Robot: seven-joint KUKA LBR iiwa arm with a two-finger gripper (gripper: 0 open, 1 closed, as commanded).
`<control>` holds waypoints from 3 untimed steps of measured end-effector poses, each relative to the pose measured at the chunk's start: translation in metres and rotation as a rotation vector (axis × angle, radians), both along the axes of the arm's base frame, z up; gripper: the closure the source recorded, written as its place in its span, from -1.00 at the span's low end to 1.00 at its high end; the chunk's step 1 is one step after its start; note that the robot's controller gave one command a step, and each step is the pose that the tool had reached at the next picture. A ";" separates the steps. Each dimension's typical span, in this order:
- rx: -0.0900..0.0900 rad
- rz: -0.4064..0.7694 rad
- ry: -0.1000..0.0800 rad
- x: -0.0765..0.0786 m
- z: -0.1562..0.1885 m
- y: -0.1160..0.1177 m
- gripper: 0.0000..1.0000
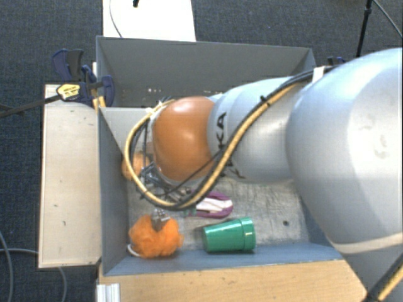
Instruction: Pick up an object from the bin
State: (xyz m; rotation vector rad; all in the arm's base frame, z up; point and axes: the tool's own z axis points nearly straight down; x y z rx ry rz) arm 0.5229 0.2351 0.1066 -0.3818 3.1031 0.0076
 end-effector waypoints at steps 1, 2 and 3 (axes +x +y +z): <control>0.004 0.061 -0.012 -0.029 0.009 0.003 -1.00; -0.006 0.173 0.009 -0.041 0.017 0.007 -1.00; -0.006 0.349 -0.005 -0.038 -0.032 0.014 -1.00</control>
Offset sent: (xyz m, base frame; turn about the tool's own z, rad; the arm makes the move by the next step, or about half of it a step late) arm -0.0430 0.0102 0.0028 -0.3169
